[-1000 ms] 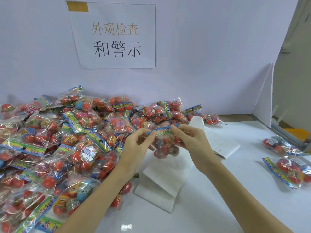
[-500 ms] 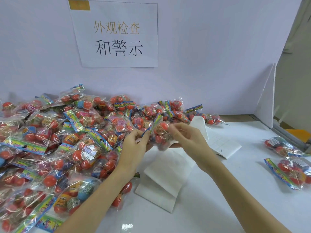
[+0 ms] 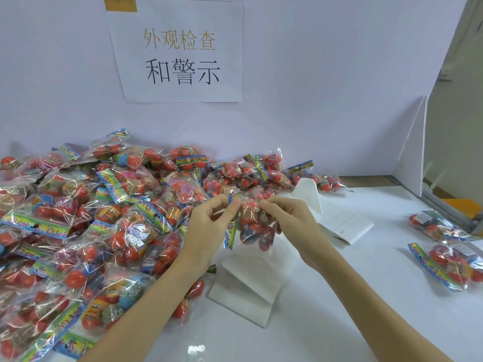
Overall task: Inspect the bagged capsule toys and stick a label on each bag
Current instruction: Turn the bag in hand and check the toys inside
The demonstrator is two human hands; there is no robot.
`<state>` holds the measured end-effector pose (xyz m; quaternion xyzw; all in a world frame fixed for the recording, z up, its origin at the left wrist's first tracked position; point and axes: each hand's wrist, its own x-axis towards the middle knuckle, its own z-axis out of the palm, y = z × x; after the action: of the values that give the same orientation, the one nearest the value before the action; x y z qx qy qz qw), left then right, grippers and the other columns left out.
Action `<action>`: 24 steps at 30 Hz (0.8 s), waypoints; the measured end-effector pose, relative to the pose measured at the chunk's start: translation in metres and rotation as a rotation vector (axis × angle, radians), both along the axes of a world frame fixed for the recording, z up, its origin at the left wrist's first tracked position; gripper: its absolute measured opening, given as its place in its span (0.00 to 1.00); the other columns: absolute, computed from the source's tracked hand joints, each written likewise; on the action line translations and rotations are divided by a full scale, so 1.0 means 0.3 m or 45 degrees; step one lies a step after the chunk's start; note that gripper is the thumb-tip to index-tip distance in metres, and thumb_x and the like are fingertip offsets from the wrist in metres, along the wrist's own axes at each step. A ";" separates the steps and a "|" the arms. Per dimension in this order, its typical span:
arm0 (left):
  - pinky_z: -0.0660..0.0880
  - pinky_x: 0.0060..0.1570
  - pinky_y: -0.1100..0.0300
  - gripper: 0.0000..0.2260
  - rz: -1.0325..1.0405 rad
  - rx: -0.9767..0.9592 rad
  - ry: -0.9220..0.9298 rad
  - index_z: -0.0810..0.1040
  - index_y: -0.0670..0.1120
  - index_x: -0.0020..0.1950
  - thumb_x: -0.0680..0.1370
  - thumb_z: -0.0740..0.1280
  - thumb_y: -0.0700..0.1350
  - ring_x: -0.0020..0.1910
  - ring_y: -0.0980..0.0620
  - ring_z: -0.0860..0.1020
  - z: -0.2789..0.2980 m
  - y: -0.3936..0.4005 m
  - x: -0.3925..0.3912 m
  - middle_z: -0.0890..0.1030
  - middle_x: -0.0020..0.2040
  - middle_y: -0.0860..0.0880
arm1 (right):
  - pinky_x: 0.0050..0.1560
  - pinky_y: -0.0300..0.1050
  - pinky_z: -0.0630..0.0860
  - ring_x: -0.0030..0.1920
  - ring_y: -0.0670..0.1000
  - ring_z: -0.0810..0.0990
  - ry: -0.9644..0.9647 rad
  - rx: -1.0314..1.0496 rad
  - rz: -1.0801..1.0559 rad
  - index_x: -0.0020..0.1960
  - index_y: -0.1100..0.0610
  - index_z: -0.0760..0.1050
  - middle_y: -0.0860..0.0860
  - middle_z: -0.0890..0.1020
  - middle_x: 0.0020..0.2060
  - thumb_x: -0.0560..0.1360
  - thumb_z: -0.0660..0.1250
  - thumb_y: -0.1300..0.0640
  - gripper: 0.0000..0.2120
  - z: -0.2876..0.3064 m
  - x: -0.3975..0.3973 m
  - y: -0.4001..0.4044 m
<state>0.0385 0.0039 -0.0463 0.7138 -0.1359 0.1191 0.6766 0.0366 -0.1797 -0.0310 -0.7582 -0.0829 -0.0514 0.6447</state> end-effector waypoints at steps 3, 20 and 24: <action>0.78 0.45 0.66 0.11 0.077 0.058 -0.081 0.85 0.47 0.46 0.84 0.66 0.47 0.41 0.55 0.82 -0.003 -0.007 0.000 0.84 0.40 0.51 | 0.33 0.32 0.71 0.31 0.41 0.75 -0.030 0.055 -0.060 0.43 0.59 0.86 0.48 0.82 0.32 0.83 0.67 0.57 0.14 -0.002 -0.003 0.009; 0.78 0.56 0.49 0.04 -0.062 -0.029 0.078 0.77 0.49 0.57 0.85 0.65 0.48 0.49 0.47 0.80 0.005 -0.009 -0.015 0.81 0.49 0.43 | 0.38 0.43 0.78 0.34 0.47 0.81 -0.063 0.218 -0.175 0.45 0.55 0.87 0.49 0.86 0.36 0.83 0.68 0.56 0.11 -0.020 0.011 -0.001; 0.80 0.51 0.63 0.12 -0.154 0.084 0.044 0.83 0.51 0.58 0.79 0.70 0.55 0.51 0.53 0.84 0.001 -0.001 -0.006 0.86 0.51 0.51 | 0.38 0.49 0.81 0.37 0.49 0.83 -0.298 -0.191 -0.140 0.47 0.53 0.86 0.46 0.85 0.37 0.83 0.68 0.54 0.09 -0.026 0.011 0.007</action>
<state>0.0367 0.0035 -0.0461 0.7283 -0.1710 0.0612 0.6608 0.0398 -0.1777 -0.0389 -0.7964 -0.1196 -0.1682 0.5685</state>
